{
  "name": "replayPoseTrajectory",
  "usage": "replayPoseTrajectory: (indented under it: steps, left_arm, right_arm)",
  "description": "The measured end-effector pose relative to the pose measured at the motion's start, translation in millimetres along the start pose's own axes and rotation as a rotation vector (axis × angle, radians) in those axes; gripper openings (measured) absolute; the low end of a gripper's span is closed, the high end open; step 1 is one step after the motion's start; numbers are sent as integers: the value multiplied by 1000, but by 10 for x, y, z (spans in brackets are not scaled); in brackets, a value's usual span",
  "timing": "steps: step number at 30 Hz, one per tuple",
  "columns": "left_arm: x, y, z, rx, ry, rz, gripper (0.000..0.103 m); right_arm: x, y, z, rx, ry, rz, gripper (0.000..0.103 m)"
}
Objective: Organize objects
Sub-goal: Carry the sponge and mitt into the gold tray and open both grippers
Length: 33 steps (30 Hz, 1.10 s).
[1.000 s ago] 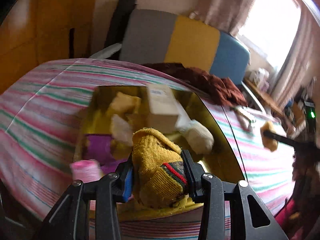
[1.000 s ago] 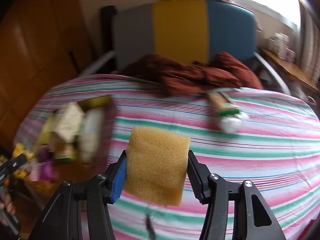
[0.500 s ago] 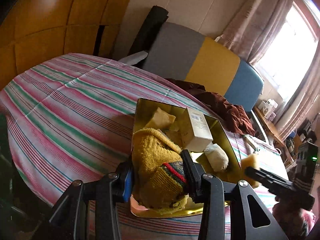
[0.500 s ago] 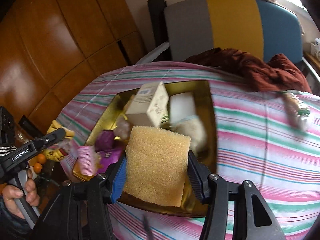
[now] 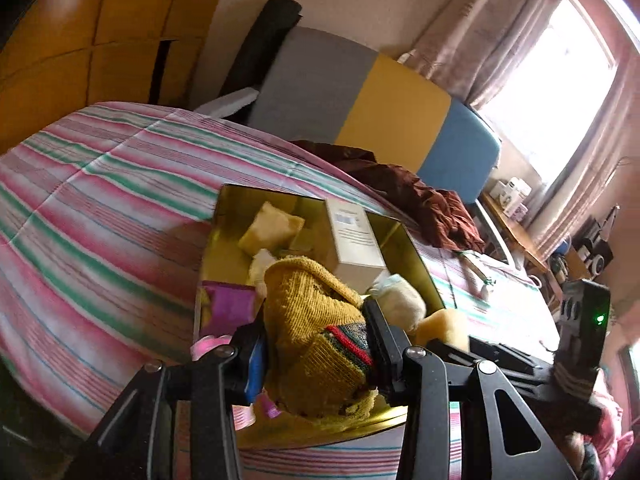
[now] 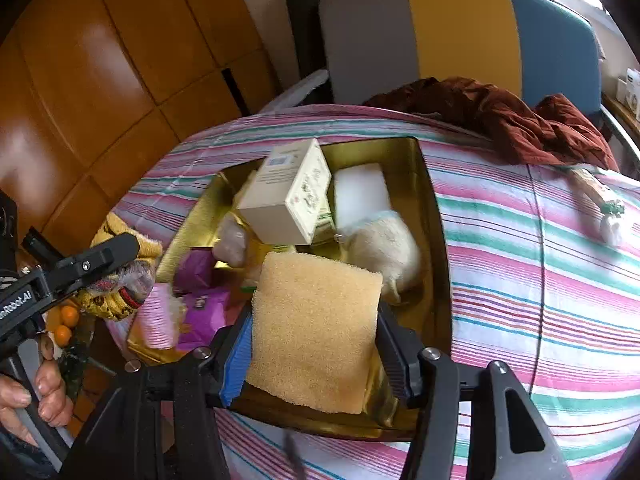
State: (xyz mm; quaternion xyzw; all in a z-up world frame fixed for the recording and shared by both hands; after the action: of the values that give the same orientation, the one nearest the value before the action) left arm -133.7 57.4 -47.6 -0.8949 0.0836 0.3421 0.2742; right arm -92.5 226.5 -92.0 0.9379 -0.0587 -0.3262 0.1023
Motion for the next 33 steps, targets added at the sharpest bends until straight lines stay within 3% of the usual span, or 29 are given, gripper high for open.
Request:
replayPoseTrajectory:
  steps: [4,7,10,15,24,33]
  left_arm:
    - [25,-117,202,13,34,21,45]
    - [108,-181,382,22,72,30,54]
    - [173,-224,477,20,83,42,70]
    - [213,-122,456,-4,81,15,72]
    - [149,186,149,-127,17,31,73]
    - [-319,607,-469,-201,-150,-47,79]
  right_arm:
    - [42,-123,56,76,11,3,59]
    - [66,-190,76,95,17,11,67]
    - [76,-219,65,98,13,17,71]
    - [77,-232,34,108,-1,19,71]
    - [58,-246,-89,145,-33,14,73]
    - [12,-273,-229,152,-67,24,74]
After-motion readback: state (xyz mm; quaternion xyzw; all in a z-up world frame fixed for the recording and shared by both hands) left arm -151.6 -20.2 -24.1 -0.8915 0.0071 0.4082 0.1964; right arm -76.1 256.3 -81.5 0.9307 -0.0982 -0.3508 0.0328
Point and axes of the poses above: each gripper's, at about its wrist camera, not at the fingertips, and z roughly the way its jaws point, y to its left, x to its underside, the point moved 9 cm from there along z, roughly the way its jaws point, and after that the axes turned 3 degrees about x, right-handed, at the moved point
